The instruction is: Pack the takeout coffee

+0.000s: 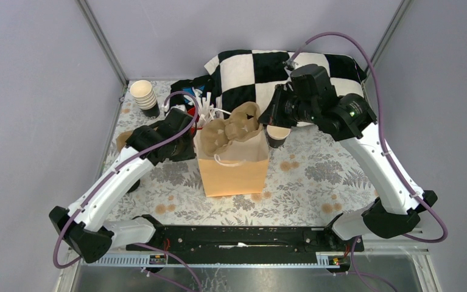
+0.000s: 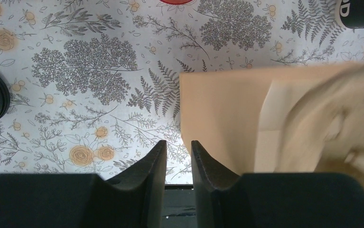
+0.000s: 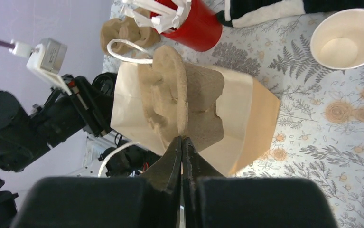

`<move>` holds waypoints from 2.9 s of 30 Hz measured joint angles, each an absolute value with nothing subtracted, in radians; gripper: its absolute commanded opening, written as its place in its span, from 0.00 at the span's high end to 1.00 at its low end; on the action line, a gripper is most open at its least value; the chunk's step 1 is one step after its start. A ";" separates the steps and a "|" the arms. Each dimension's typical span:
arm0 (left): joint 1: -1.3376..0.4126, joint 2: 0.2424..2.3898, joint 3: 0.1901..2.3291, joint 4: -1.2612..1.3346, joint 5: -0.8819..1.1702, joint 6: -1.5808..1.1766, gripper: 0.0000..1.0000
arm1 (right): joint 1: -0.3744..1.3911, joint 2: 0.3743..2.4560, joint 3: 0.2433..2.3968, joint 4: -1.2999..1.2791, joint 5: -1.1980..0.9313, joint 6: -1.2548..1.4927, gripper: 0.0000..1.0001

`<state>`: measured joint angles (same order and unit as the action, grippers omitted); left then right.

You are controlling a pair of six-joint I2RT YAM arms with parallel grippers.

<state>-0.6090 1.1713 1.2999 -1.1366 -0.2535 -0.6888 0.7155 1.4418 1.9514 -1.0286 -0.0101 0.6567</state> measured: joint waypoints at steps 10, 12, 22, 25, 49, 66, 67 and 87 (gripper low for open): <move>-0.609 1.076 1.221 -1.176 -0.252 -0.705 0.70 | 0.715 1.387 1.905 -1.042 -0.018 0.713 1.00; -0.609 1.076 1.193 -1.171 -0.232 -0.707 0.71 | 0.716 1.386 1.880 -1.031 -0.030 0.742 1.00; -0.609 1.092 1.176 -1.067 -0.128 -0.697 0.73 | 0.772 1.387 1.837 -0.960 -0.042 0.877 1.00; -0.609 1.092 1.169 -1.048 -0.108 -0.694 0.73 | 0.800 1.373 1.778 -0.908 -0.028 0.936 1.00; -0.609 1.072 1.136 -1.037 -0.062 -0.677 0.74 | 0.811 1.274 1.534 -0.690 0.000 1.061 1.00; -0.609 1.072 1.129 -1.030 -0.059 -0.672 0.74 | 0.811 1.282 1.479 -0.616 -0.055 0.970 1.00; -0.609 1.072 1.129 -1.030 -0.059 -0.670 0.74 | 0.811 1.282 1.479 -0.616 -0.055 0.969 1.00; -0.609 1.022 1.207 -1.169 -0.126 -0.696 0.53 | 0.745 1.306 1.850 -1.080 0.130 0.700 0.21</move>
<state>-0.6094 1.0222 1.2068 -1.1690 -0.1257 -0.6964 0.7448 1.3064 1.8503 -1.0798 0.1303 0.6998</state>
